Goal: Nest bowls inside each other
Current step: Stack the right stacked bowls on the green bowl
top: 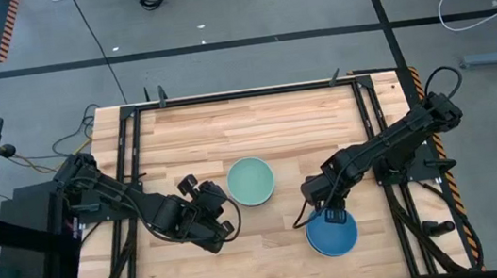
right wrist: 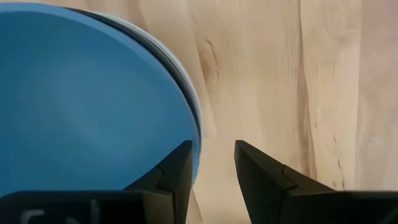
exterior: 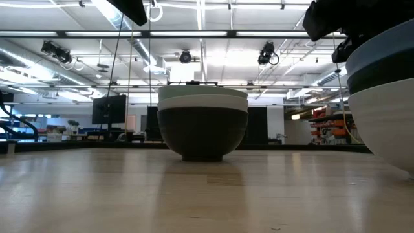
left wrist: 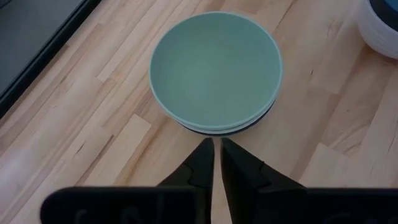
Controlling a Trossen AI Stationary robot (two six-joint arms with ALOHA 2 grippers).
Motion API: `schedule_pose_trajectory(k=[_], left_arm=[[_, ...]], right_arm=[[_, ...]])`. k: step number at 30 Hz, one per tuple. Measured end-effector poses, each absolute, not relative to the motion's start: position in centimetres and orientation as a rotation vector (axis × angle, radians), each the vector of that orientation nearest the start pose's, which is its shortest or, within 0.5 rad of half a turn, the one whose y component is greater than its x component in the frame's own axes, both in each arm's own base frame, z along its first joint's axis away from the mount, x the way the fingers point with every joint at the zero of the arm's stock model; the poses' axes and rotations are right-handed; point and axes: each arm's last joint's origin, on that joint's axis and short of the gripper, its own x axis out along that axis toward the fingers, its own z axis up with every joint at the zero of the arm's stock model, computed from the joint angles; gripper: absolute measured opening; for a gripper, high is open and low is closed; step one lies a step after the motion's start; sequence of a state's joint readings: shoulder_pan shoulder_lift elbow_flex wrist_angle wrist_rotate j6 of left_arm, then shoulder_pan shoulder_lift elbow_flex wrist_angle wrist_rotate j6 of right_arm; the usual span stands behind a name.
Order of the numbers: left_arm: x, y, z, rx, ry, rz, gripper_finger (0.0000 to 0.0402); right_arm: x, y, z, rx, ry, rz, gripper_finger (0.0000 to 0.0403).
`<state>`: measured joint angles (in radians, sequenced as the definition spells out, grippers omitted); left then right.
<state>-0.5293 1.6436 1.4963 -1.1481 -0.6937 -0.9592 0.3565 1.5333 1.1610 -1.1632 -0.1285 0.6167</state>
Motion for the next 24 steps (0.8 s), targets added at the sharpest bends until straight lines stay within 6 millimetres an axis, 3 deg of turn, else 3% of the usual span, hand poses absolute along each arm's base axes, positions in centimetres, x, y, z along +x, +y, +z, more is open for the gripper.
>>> schedule_pose_trajectory(k=[10,24], left_arm=[[28.1,-14.4,30.3,-0.132,0.869,0.588,0.0041],[28.1,-14.4,30.3,-0.141,0.882,0.578,0.0041]], right_arm=[[24.7,9.6,23.6,0.319,1.576,-0.085,0.0128],[24.4,9.7,20.5,0.360,1.561,-0.010,0.0128]])
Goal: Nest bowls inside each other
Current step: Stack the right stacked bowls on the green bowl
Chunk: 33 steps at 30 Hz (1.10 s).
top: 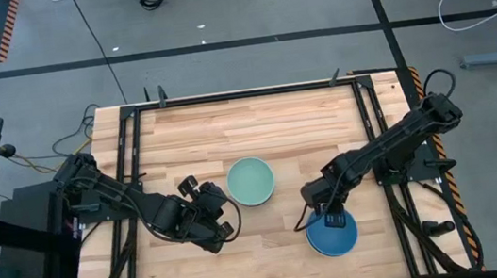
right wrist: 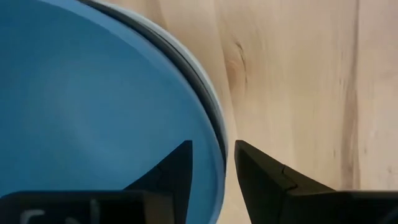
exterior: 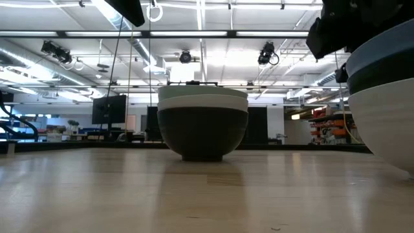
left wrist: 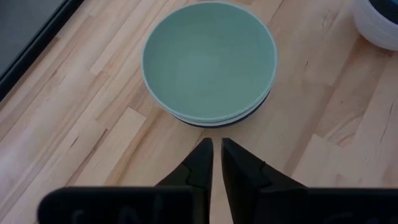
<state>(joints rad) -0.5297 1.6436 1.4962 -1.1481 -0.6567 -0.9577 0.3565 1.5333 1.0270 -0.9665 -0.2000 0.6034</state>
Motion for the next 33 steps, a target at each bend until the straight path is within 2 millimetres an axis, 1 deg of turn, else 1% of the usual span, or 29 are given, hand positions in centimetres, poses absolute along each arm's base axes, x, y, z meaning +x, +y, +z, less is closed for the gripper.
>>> schedule_pose_trajectory(k=[12,21,24,30,33], left_arm=[[28.1,-14.4,30.3,-0.141,0.883,0.579,0.0042],[28.1,-14.4,30.3,-0.142,0.882,0.578,0.0039],[28.1,-14.4,30.3,-0.142,0.882,0.578,0.0035],[28.1,-14.4,30.3,-0.142,0.882,0.578,0.0030],[28.1,-14.4,30.3,-0.144,0.880,0.578,0.0032]], right_arm=[[23.6,9.5,17.2,0.403,1.549,0.053,0.0128],[23.6,9.5,17.0,0.405,1.539,0.057,0.0126],[23.7,9.6,17.0,0.406,1.532,0.060,0.0113],[23.8,9.6,17.1,0.410,1.523,0.069,0.0058],[23.8,9.6,17.1,0.392,1.520,0.079,0.0054]])
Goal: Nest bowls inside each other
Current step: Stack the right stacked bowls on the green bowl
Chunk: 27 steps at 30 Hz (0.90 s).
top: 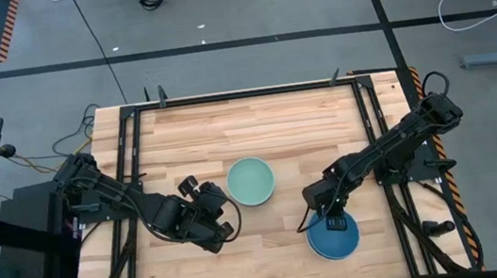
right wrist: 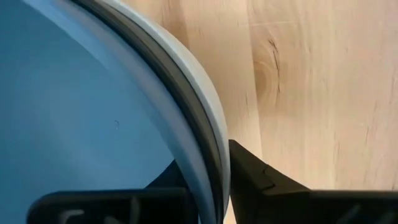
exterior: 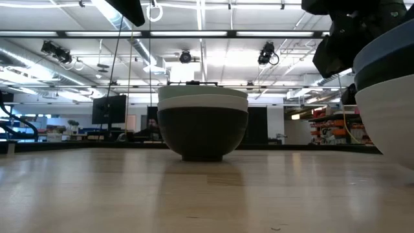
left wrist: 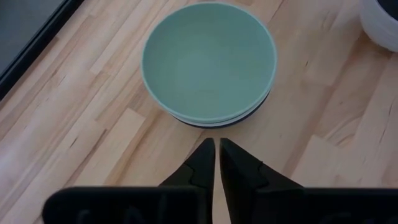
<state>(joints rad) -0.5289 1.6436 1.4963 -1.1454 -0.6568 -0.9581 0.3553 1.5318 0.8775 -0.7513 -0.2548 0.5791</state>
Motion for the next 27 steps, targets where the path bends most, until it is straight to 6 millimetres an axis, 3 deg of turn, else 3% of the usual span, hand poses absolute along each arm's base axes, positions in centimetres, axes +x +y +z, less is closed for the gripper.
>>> schedule_pose_trajectory(k=[12,20,27], left_arm=[[28.1,-14.4,30.3,-0.145,0.878,0.577,0.0024],[27.5,-13.9,30.1,-0.128,0.922,0.627,0.0016],[27.2,-13.0,30.0,-0.138,0.957,0.709,0.0023]], right_arm=[[24.2,9.7,17.7,0.303,1.494,0.121,0.0054],[25.5,9.2,21.6,0.213,1.476,0.051,0.0054],[27.4,7.3,26.0,0.233,1.394,0.051,0.0054]])
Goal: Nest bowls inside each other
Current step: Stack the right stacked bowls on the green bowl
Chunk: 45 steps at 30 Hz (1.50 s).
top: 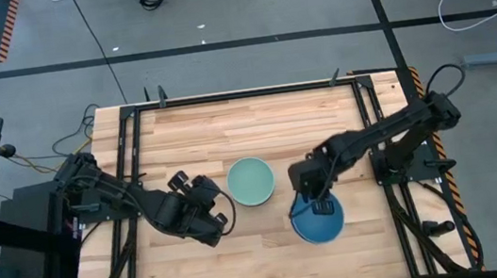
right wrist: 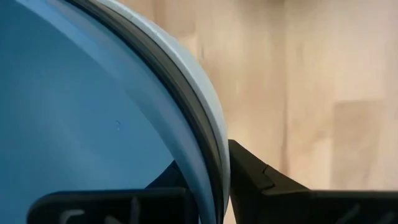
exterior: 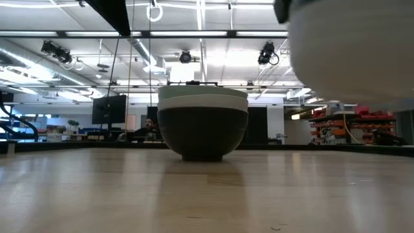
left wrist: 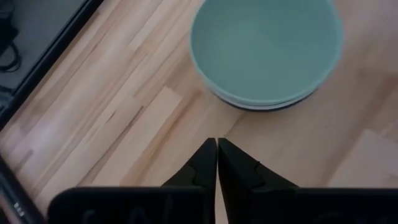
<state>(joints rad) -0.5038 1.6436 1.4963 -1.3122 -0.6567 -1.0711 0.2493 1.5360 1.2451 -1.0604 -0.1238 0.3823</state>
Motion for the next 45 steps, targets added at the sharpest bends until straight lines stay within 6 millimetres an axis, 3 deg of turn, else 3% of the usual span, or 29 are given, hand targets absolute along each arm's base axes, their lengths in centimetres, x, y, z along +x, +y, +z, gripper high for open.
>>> schedule_pose_trajectory(k=[12,18,24,34,39,45], left_arm=[[27.3,-10.1,29.9,-0.120,1.024,0.836,0.0013],[27.2,-9.0,29.9,-0.132,1.056,0.896,0.0021],[27.4,-7.4,29.8,-0.260,1.143,0.939,0.0014],[27.8,-3.5,29.6,-0.488,1.268,1.030,0.0018],[28.8,-1.4,29.5,-0.566,1.272,0.962,0.0008],[29.4,1.7,29.5,-0.637,1.258,0.943,0.0012]], right_arm=[[29.5,0.7,33.3,0.303,1.176,-0.037,0.0054],[29.7,-2.7,35.0,0.344,1.098,-0.110,0.0054],[29.5,-4.9,35.6,0.371,1.055,-0.148,0.0054],[29.3,-5.1,35.5,0.289,1.076,-0.095,0.0053],[29.0,-5.0,35.4,0.281,1.111,-0.089,0.0053],[28.6,-3.0,35.2,0.234,1.182,-0.054,0.0053]])
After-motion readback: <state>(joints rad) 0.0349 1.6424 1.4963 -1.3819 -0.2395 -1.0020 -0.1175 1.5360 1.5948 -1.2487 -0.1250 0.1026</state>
